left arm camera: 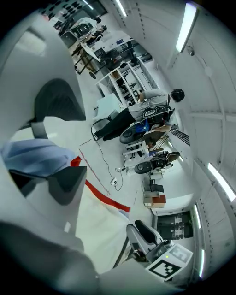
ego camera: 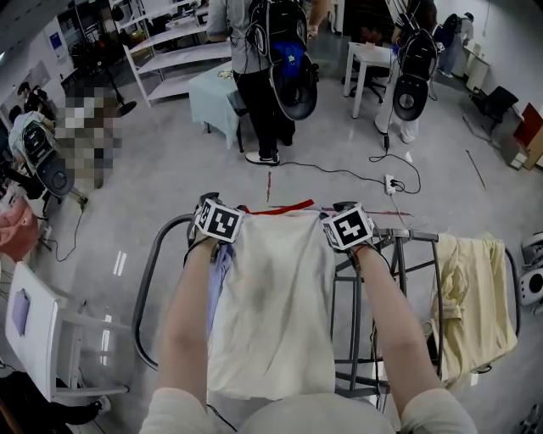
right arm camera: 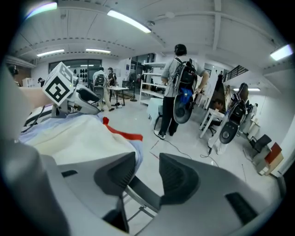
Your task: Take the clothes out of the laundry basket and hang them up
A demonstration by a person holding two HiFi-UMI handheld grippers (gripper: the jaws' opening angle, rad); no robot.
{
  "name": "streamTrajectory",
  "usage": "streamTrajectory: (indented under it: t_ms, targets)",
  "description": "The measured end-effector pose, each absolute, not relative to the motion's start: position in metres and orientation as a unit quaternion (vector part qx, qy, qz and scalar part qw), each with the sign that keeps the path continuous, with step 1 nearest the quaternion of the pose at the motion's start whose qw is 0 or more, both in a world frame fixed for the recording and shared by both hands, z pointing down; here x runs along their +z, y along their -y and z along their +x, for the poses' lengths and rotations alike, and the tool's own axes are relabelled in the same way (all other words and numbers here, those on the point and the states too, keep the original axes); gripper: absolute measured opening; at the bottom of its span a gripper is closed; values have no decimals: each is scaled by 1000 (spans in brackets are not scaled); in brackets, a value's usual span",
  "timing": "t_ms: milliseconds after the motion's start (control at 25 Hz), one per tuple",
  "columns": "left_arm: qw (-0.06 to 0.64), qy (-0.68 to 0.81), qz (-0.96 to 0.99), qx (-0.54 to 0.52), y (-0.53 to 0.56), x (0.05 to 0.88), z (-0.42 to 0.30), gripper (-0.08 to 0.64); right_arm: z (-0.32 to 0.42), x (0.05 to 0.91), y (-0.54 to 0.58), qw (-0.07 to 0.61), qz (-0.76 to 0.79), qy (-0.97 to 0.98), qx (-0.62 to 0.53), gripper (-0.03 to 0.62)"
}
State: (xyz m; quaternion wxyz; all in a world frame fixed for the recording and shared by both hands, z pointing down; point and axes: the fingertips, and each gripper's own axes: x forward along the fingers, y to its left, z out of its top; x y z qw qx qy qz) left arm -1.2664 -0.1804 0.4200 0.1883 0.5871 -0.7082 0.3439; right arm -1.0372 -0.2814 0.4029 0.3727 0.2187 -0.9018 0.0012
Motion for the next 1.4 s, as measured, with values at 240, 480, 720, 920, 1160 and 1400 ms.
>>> streamTrajectory:
  t_ms: [240,480,720,920,1160,1400]
  targets:
    - [159,728,587,316,163,400,-1251,295,-1022,390,268,348,243,906,7,162]
    - [145,754,601,220,142,358,-1218,187,-1007,352,233,287,254,924,-2,125]
    - [118,752,619,193,107,322,-1176,82,-979,315,189,231,283,931,-15,44]
    - [100,746,635,174,63,301,-1132,12,-947,285,143,189,302,934,-21,2]
    - [59,733,656,166,3,285,-1077,11,-914,263,79,150,304,940,-31,2]
    - [26,725,668,166,-67,265,-1029,11,-876,245,2,123,301,945,-40,2]
